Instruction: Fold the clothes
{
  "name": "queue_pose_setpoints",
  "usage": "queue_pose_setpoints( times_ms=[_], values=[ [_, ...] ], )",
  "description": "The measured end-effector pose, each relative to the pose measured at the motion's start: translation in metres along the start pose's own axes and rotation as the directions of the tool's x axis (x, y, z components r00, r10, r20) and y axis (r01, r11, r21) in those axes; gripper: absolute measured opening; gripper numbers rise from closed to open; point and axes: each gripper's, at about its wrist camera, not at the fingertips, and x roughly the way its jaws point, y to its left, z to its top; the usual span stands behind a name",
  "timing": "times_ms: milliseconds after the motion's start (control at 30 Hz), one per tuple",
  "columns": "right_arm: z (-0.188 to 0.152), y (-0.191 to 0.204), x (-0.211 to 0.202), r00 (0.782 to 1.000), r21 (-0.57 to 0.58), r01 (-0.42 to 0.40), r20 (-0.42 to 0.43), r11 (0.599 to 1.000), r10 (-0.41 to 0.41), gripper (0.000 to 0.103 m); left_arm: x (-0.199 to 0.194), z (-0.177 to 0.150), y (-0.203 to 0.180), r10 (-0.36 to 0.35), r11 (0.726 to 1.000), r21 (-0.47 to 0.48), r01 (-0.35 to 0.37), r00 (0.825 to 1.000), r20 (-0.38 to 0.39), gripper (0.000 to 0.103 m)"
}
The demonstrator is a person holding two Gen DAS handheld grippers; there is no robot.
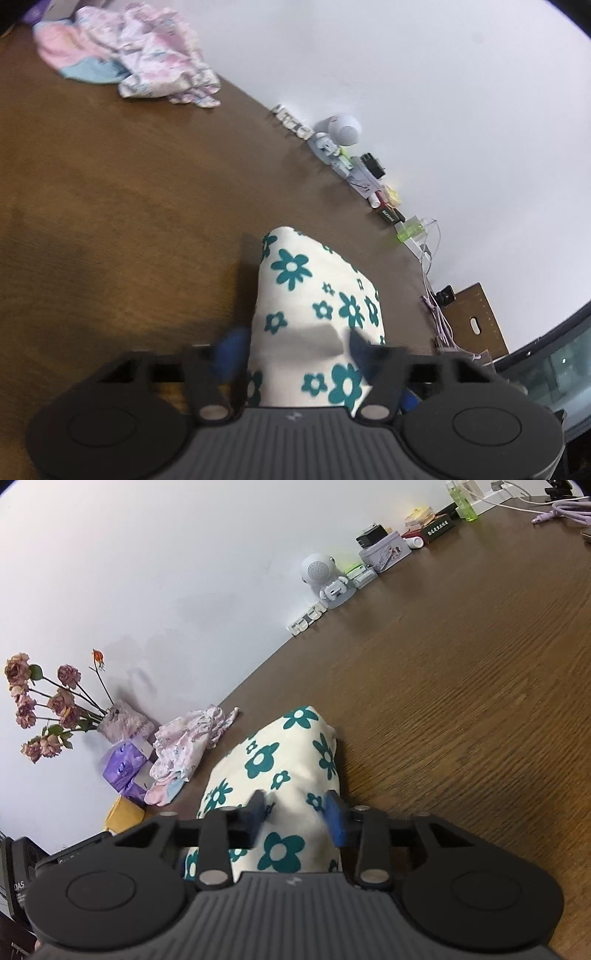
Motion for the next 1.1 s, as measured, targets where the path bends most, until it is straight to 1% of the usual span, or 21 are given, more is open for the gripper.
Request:
queue_pose_setpoints(
  times_ms=[33,67,167,233,300,333,400,500,600,633,667,700,733,767,833,867,900,967,1033,1067,1100],
  values=[
    [-0.001,0.000,-0.001,1.000,-0.002,0.000,-0.002,1.000,0.000,0.051,-0.002,-0.001,0.000,0.001,1.000,0.001,-0.001,1.000,0.002,0.065],
    [-0.002,0.001,-0.003,1.000,-0.005,0.001,-0.004,1.000,-0.001,0.047,-0.002,-0.003,-0.001,-0.008,1.000,0.009,0.008,1.000,-0.005,0.041],
    [-0.006,0.002,-0.007,1.000,-0.012,0.002,-0.010,1.000,-0.002,0.029,-0.004,-0.006,-0.001,-0.017,1.000,0.010,0.017,1.000,-0.021,0.035],
    [-0.009,0.003,-0.009,1.000,-0.017,0.003,-0.014,1.000,-0.003,0.033,-0.006,-0.007,0.002,-0.016,1.000,-0.026,0.015,0.999,-0.032,0.047],
    [-0.011,0.004,-0.012,1.000,-0.022,0.003,-0.018,1.000,-0.004,0.050,-0.008,-0.008,0.004,-0.001,0.999,-0.044,-0.001,0.999,-0.032,0.071],
    [-0.012,0.004,-0.013,1.000,-0.024,0.004,-0.020,1.000,-0.004,0.050,-0.009,-0.010,0.003,0.005,0.999,-0.035,-0.005,1.000,-0.027,0.067],
    [-0.015,0.005,-0.016,1.000,-0.029,0.004,-0.024,1.000,-0.005,0.034,-0.009,-0.014,0.001,-0.015,1.000,-0.008,0.014,0.999,-0.033,0.029],
    [-0.018,0.006,-0.020,1.000,-0.033,0.004,-0.027,0.999,-0.005,0.027,-0.013,-0.017,-0.001,-0.011,1.000,0.005,0.012,1.000,-0.026,0.031],
    [-0.019,0.005,-0.026,1.000,-0.021,-0.004,-0.015,1.000,0.003,0.046,-0.017,-0.020,-0.001,0.011,1.000,-0.001,-0.011,1.000,-0.027,0.067],
    [-0.019,0.004,-0.029,1.000,-0.017,-0.006,-0.011,1.000,0.006,0.049,-0.019,-0.022,-0.003,0.016,1.000,0.016,-0.016,1.000,-0.017,0.066],
    [-0.019,0.005,-0.030,1.000,-0.019,-0.007,-0.010,1.000,0.007,0.048,-0.020,-0.024,-0.005,0.019,0.999,0.039,-0.019,1.000,-0.010,0.059],
    [-0.021,0.005,-0.031,1.000,-0.026,-0.008,-0.012,1.000,0.007,0.047,-0.021,-0.026,-0.007,0.011,0.998,0.060,-0.010,1.000,-0.010,0.030],
    [-0.022,0.006,-0.033,1.000,-0.033,-0.008,-0.014,0.999,0.008,0.032,-0.021,-0.028,-0.010,0.005,0.997,0.082,-0.004,1.000,-0.015,0.019],
    [-0.023,0.007,-0.033,1.000,-0.041,-0.007,-0.018,0.999,0.007,0.020,-0.020,-0.030,-0.012,0.006,0.994,0.105,-0.004,1.000,-0.019,0.022],
    [-0.025,0.008,-0.034,1.000,-0.054,0.004,-0.019,0.999,-0.005,0.020,-0.022,-0.032,-0.012,0.004,0.994,0.113,-0.002,1.000,-0.016,0.023],
    [-0.025,0.008,-0.035,1.000,-0.053,0.004,-0.021,0.999,-0.005,0.022,-0.023,-0.032,-0.011,0.003,0.995,0.099,-0.001,1.000,-0.021,0.036],
    [-0.025,0.007,-0.036,1.000,-0.047,0.002,-0.021,0.999,-0.003,0.025,-0.024,-0.032,-0.009,0.006,0.997,0.082,-0.003,1.000,-0.027,0.061],
    [-0.026,0.005,-0.039,1.000,-0.037,-0.002,-0.017,0.999,0.001,0.052,-0.026,-0.035,-0.009,0.010,0.996,0.084,-0.009,1.000,-0.021,0.067],
    [-0.028,0.005,-0.041,1.000,-0.036,-0.011,-0.019,0.999,0.010,0.045,-0.026,-0.037,-0.010,0.004,0.996,0.090,-0.002,1.000,-0.025,0.052],
    [-0.029,0.004,-0.040,1.000,-0.032,-0.015,-0.025,0.999,0.014,0.026,-0.025,-0.037,-0.010,-0.011,0.996,0.088,0.015,0.999,-0.043,0.022],
    [-0.030,0.004,-0.039,0.999,-0.030,-0.016,-0.032,0.999,0.015,0.019,-0.024,-0.038,-0.010,-0.016,0.996,0.088,0.020,0.999,-0.049,0.021]
  ],
)
